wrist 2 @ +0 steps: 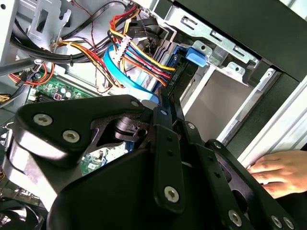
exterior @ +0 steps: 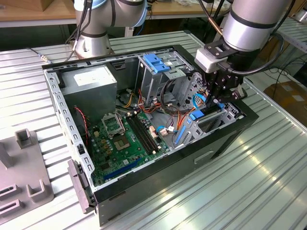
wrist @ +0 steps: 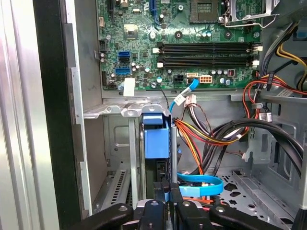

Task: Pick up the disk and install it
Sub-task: 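Insert the second disk wire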

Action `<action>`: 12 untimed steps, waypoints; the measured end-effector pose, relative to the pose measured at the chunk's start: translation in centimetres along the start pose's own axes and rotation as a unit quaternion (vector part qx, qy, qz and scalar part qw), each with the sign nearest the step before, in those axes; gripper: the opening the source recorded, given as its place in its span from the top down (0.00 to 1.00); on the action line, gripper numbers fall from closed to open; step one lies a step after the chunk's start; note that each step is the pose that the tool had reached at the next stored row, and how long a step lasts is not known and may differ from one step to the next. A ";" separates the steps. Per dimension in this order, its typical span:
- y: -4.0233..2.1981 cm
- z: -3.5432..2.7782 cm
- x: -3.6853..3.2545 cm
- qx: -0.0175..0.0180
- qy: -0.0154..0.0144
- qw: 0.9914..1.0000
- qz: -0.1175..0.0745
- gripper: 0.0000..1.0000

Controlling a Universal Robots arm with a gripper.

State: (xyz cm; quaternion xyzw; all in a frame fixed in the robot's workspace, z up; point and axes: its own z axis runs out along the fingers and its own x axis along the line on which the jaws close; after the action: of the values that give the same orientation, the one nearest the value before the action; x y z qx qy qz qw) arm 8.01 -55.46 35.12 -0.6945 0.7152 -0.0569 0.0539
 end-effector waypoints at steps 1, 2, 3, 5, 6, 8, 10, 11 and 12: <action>0.00 0.01 0.01 0.000 -0.001 1.000 0.000 0.84; 0.01 0.03 0.02 0.000 -0.002 1.000 0.000 0.84; 0.01 0.05 0.02 0.000 -0.003 1.000 0.000 0.84; 0.00 0.07 0.02 0.001 -0.003 1.000 0.000 0.84; 0.00 0.08 0.02 0.001 -0.003 1.000 0.000 0.84; 0.01 0.08 0.03 0.001 -0.003 1.000 0.000 0.84; 0.01 0.11 0.04 0.001 -0.003 1.000 0.001 0.84; -0.08 0.12 0.03 0.001 -0.003 1.000 0.000 0.84; -0.09 0.12 0.04 0.001 -0.003 1.000 0.001 0.84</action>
State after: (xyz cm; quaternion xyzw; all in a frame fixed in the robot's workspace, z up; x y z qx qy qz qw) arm 8.11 -55.50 35.01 -0.6943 0.7153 -0.0552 0.0570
